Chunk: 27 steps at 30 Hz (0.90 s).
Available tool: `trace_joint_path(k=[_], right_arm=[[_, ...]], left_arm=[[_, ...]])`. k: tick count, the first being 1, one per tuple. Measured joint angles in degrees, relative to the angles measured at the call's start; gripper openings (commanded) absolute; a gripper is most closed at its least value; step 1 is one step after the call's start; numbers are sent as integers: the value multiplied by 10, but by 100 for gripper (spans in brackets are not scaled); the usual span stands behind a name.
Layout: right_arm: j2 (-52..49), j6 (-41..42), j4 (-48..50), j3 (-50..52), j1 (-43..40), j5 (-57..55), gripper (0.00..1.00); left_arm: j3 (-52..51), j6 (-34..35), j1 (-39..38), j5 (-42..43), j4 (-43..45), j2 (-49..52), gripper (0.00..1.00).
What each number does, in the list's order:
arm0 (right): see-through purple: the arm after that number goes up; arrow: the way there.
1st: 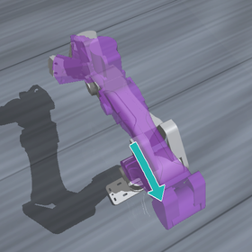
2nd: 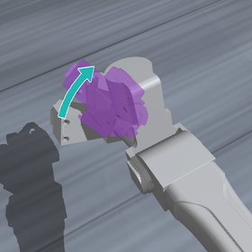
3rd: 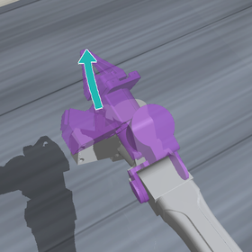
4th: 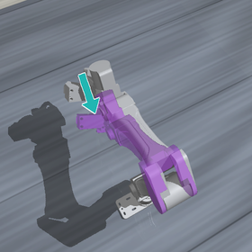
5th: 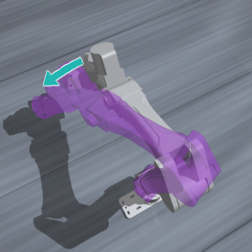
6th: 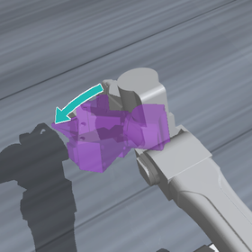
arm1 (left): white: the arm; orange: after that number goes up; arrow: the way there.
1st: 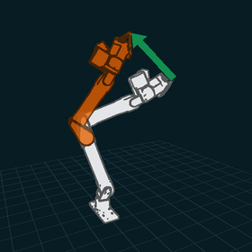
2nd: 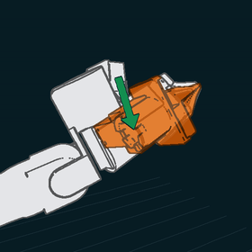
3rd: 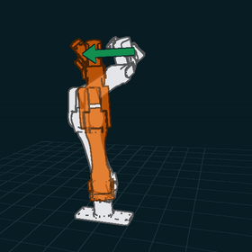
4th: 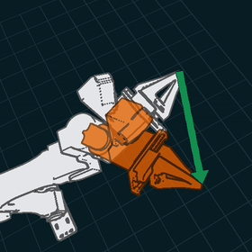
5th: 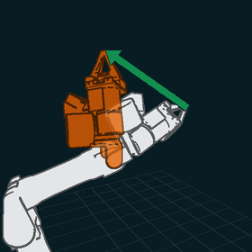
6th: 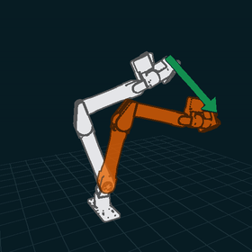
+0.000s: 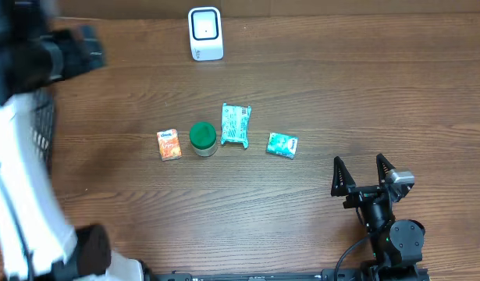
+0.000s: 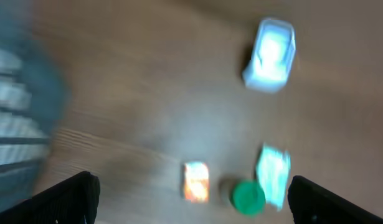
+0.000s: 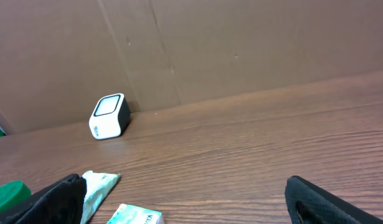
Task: Scan the item barcode
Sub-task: 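Place the orange box on the table left of the jar, then reach the left gripper into the basket toward the clear plastic bag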
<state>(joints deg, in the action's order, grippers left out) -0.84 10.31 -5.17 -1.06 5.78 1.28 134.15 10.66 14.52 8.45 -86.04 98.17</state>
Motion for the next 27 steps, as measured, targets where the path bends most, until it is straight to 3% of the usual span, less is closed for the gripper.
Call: trace_joint_path(k=[6,12,19,27], right_arm=[[0,0,0,0,0,0,100],[0,0,0,0,0,0,100],[0,0,0,0,0,0,100],[0,0,0,0,0,0,100]], left_arm=[[21,15,203,-2,0,-75,95],[12,31,334,9,0,-40,92],[3,31,368,21,2,33,93],[3,20,371,26,15,102,86]])
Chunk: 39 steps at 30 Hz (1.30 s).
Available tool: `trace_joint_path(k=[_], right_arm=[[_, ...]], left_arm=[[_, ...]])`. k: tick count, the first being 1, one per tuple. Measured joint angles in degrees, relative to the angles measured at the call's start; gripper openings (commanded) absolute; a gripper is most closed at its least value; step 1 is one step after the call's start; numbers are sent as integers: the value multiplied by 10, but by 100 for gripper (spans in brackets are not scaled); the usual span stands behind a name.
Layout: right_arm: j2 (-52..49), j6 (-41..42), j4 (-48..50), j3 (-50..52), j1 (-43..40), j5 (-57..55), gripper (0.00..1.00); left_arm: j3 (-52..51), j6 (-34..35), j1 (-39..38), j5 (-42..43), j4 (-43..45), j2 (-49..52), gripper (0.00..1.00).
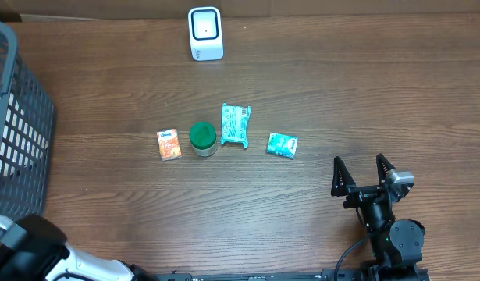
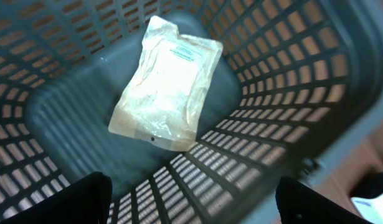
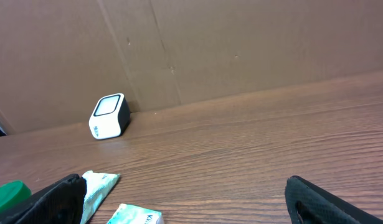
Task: Scan the item barcode
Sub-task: 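Reach the left gripper into the basket toward the clear plastic bag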
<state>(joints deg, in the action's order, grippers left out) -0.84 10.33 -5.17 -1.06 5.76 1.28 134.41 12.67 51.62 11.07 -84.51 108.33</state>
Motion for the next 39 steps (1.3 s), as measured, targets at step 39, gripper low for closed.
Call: trace_joint_path(k=[39], right_arm=[[0,0,0,0,0,0,100]], left_arm=[[-9,-178,47,-19,130,239,94]])
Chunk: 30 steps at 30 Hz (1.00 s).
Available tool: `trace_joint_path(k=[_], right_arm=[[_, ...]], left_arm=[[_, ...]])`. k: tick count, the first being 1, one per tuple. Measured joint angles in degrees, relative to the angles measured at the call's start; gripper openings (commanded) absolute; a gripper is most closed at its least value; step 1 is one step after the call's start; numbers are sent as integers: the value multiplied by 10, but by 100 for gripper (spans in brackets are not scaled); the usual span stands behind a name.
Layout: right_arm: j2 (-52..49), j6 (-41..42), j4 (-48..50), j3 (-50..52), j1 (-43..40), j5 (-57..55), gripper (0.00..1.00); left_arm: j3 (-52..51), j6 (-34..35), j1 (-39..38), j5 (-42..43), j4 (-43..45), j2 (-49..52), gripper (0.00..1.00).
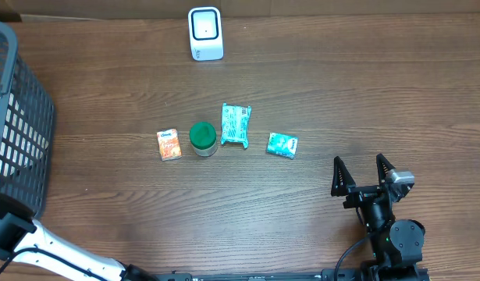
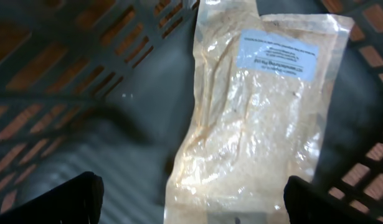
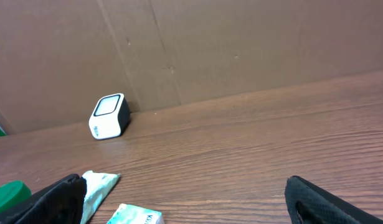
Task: Scan the item barcode
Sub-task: 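Reach the left gripper into the basket toward the clear plastic bag, then close the left gripper on the clear plastic bag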
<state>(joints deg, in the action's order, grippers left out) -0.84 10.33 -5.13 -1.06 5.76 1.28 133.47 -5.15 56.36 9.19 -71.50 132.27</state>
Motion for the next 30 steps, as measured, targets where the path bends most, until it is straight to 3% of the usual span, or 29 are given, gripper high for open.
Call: trace_joint_path(k=[10,22,24,27,29,30], right_arm=[[0,0,0,0,0,0,100],[0,0,0,0,0,0,100],[0,0,0,0,0,0,100],[0,0,0,0,0,0,100],[0,0,0,0,0,0,100],[0,0,0,0,0,0,100]], left_arm=[[-9,-27,-1,20,16,63,86],[-22,-39,-13,58,45,94,85],[-34,-39,-17,63,58,101,75],[-44,-40,-23,76,77,102,51],[-51,-43,-26,83,90,102,33],[-56,-42,-28,86,99,101,19]])
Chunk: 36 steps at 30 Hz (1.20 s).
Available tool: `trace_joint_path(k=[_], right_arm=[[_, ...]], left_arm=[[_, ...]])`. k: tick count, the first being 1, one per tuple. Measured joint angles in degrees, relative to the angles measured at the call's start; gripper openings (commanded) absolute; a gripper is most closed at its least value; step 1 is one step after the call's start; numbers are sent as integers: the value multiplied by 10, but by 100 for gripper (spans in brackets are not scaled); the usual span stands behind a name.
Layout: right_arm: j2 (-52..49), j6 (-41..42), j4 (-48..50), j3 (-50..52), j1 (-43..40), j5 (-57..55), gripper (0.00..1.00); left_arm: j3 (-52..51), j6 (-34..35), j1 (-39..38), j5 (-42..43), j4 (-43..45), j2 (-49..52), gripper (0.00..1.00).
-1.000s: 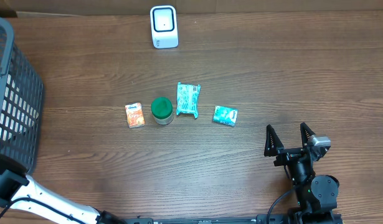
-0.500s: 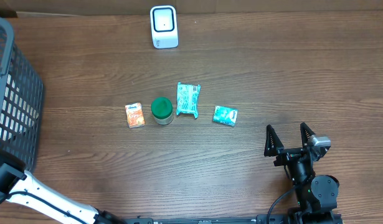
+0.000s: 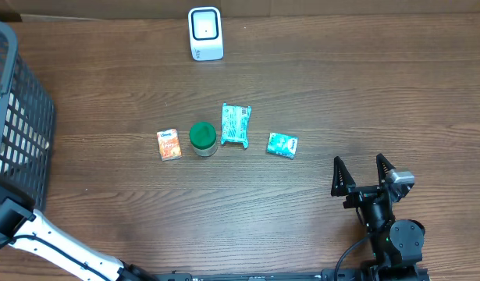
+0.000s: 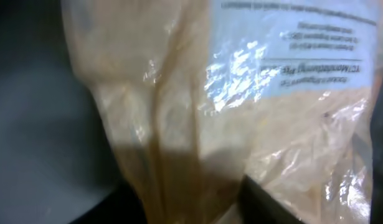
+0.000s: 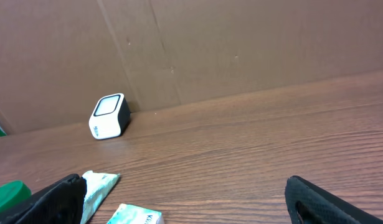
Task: Scan the item barcode
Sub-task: 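Close the left gripper on the clear plastic bag, then lift the bag out and lay it left of the orange box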
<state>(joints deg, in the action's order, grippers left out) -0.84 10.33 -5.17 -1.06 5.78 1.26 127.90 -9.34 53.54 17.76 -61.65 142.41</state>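
A clear bag of beige stuff [image 4: 197,112] with a pale blue printed label [image 4: 297,43] fills the left wrist view and lies on the basket's grey floor. My left gripper [image 4: 194,208] is down on it, its dark fingers [image 4: 284,202] close on either side of a bunched fold. In the overhead view the gripper is hidden inside the grey basket [image 3: 21,117]. The white scanner [image 3: 205,33] stands at the table's far edge. Near the front right, my right gripper [image 3: 363,173] rests open on nothing.
In a row mid-table lie an orange packet [image 3: 169,144], a green-lidded jar [image 3: 202,138], a teal packet [image 3: 236,125] and a small teal box [image 3: 282,144]. The basket's mesh walls surround the left gripper. A brown cardboard wall [image 5: 241,43] backs the table.
My left gripper has come down from just above the bag onto it, and its fingers now stand much closer together around a fold. The right arm is unchanged.
The left arm was first blurred in motion over the table's left side. It then looked down into the basket at the bag, was later close over the bag with fingers wide, and now pinches it. The right gripper stayed open throughout.
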Motion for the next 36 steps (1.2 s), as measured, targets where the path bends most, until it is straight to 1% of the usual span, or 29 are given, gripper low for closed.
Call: trace_joint_path(k=[1,6,10,14,17,21,26,28,31,34,36], right_arm=[[0,0,0,0,0,0,100],[0,0,0,0,0,0,100],[0,0,0,0,0,0,100],[0,0,0,0,0,0,100],[0,0,0,0,0,0,100],[0,0,0,0,0,0,100],[0,0,0,0,0,0,100],[0,0,0,0,0,0,100],[0,0,0,0,0,0,100],[0,0,0,0,0,0,100],[0,0,0,0,0,0,100]], left_arm=[[-4,2,-2,4,4,0,4],[-11,7,-9,9,7,-5,4],[-8,21,-9,9,-21,-8,5],[12,53,-10,3,-62,-9,4],[38,79,-10,19,-79,-24,4],[85,108,-11,39,-90,-109,4],[140,124,-15,53,-90,-292,4],[154,124,-18,63,-91,-375,4],[169,125,-24,85,-106,-474,4],[170,125,-37,97,-145,-514,4],[170,122,-57,103,-181,-521,4]])
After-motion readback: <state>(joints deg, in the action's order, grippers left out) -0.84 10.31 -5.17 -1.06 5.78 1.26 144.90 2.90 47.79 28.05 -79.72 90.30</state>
